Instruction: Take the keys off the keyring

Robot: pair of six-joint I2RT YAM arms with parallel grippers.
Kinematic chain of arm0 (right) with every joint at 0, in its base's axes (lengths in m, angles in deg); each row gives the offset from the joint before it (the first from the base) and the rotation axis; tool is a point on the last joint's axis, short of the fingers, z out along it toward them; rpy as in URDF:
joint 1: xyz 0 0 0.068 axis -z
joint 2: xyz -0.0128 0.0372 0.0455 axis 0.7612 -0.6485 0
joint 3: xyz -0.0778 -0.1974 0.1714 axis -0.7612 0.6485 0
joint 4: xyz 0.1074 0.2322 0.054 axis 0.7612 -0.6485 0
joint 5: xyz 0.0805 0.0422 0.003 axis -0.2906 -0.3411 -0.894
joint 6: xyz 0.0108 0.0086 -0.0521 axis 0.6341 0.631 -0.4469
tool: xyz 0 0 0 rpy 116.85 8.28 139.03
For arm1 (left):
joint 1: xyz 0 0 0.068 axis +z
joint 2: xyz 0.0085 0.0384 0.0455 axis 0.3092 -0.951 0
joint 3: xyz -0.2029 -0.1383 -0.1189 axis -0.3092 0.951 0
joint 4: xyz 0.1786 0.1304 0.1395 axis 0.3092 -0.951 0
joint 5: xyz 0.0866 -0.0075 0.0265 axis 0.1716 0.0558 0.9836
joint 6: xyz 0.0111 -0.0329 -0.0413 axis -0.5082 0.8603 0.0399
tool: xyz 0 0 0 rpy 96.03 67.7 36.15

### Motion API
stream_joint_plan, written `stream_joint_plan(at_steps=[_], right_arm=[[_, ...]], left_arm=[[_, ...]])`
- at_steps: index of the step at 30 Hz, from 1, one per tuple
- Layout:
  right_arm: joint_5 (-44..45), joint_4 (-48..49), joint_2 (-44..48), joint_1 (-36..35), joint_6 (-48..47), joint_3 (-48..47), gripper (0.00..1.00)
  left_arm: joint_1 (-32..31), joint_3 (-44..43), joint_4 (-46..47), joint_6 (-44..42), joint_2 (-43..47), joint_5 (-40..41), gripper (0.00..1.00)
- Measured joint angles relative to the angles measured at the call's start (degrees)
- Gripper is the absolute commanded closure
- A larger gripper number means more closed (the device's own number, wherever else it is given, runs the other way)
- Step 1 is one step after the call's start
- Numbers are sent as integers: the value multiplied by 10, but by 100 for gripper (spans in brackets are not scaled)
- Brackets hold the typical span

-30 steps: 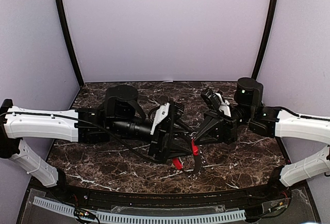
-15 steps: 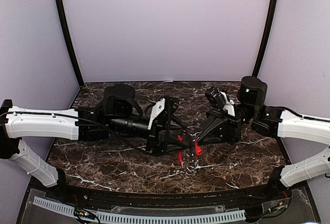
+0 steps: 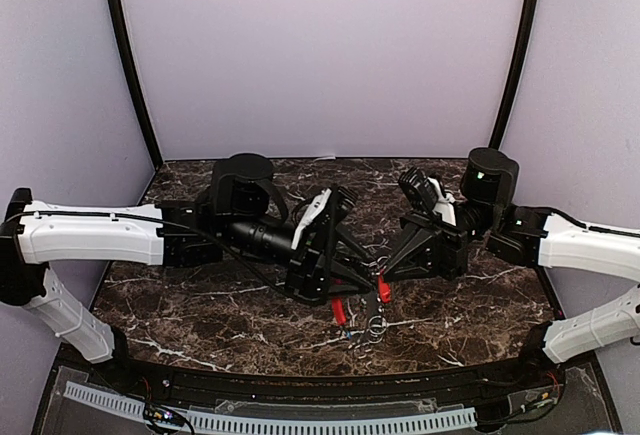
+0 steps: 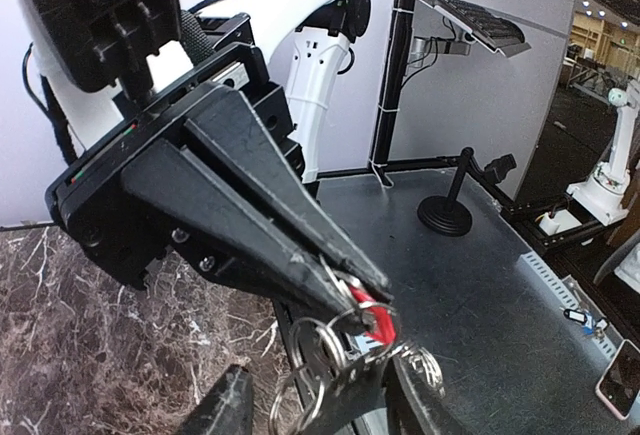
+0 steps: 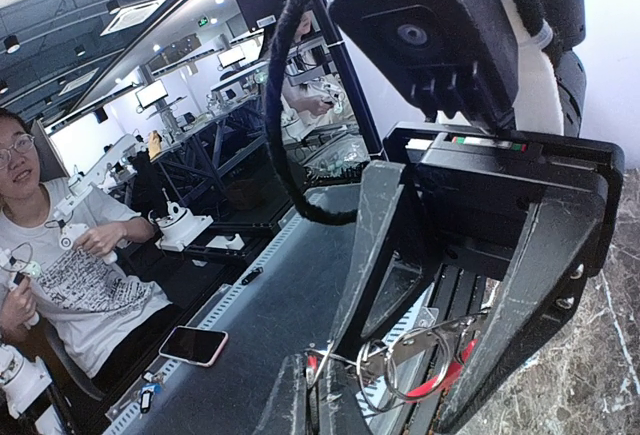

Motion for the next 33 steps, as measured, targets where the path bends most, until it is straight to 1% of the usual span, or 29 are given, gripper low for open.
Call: stream_joint_plan(at_steps=[7,12,17,22,26,29,33], right_arm=[[-2,0,0,0,0,0,100],[-2,0,0,0,0,0,100],[-2,0,0,0,0,0,100],[-2,0,0,0,0,0,100],[-3,-7,0,0,-10,-1,100],[-4,-36,0,0,-33,-9,100],[-1,-101,0,-1,-71,-27,100]], left_arm=[[0,-15,0,1,-22,-36,60],[0,-15,2,5,-23,-48,68],[0,-15,14,13,-23,-56,71],[0,-15,18,18,-23,-65,84],[0,-12,21,26,-23,-75,89],[0,-3,33,43,-22,-78,92],[0,17,67,74,-21,-80,99]])
